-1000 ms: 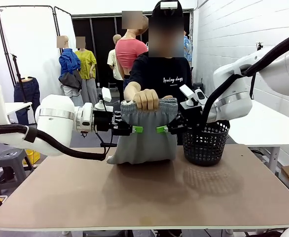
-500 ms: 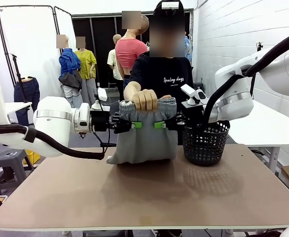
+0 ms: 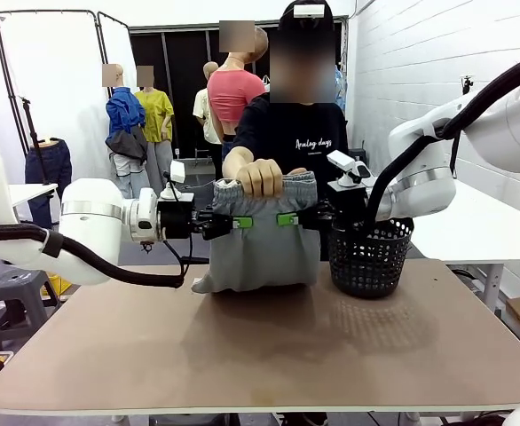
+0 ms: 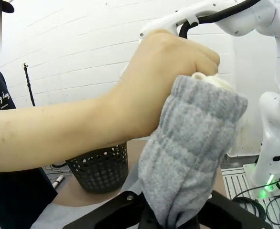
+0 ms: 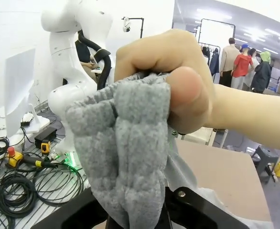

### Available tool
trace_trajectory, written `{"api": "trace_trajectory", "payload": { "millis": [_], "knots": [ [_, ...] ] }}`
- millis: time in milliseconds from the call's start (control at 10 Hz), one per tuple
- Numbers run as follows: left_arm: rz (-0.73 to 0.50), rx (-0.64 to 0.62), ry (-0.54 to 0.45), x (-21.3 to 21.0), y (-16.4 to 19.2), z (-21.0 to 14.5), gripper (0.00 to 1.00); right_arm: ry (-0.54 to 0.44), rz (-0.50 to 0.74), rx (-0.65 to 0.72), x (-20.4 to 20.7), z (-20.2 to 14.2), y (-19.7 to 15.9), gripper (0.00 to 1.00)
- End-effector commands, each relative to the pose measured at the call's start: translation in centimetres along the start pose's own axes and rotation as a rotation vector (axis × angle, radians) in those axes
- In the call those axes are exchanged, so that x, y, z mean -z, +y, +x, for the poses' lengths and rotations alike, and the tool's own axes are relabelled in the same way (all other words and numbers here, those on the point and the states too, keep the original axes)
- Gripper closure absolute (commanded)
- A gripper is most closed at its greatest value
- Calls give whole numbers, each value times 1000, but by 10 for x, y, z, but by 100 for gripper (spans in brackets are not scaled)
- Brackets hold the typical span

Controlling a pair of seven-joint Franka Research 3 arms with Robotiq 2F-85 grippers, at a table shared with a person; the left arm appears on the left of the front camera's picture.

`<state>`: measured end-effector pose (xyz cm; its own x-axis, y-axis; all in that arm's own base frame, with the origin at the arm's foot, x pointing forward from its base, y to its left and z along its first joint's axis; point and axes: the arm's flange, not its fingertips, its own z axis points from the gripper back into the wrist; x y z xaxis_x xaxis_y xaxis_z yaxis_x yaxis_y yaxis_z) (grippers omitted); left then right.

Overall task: Fold the training pants.
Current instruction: Grab both ends of the Training pants handed by a person, then release the ends of the Training pants and then grab the overlapped ends.

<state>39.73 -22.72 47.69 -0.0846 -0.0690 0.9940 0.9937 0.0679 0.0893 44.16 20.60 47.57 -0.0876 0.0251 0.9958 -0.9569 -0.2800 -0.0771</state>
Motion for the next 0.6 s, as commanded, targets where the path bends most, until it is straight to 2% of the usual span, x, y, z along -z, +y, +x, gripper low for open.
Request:
{"api": "trace_trajectory", "payload": {
  "millis": [0, 100, 500],
  "knots": [
    [10, -19, -55, -9, 3, 0, 100, 12, -33, 50, 10, 8, -17, 100],
    [0, 0, 0, 0, 0, 0, 100, 0, 0, 0, 0, 0, 0, 100],
    [0, 0, 0, 0, 0, 0, 100, 0, 0, 0, 0, 0, 0, 100]
  ]
}}
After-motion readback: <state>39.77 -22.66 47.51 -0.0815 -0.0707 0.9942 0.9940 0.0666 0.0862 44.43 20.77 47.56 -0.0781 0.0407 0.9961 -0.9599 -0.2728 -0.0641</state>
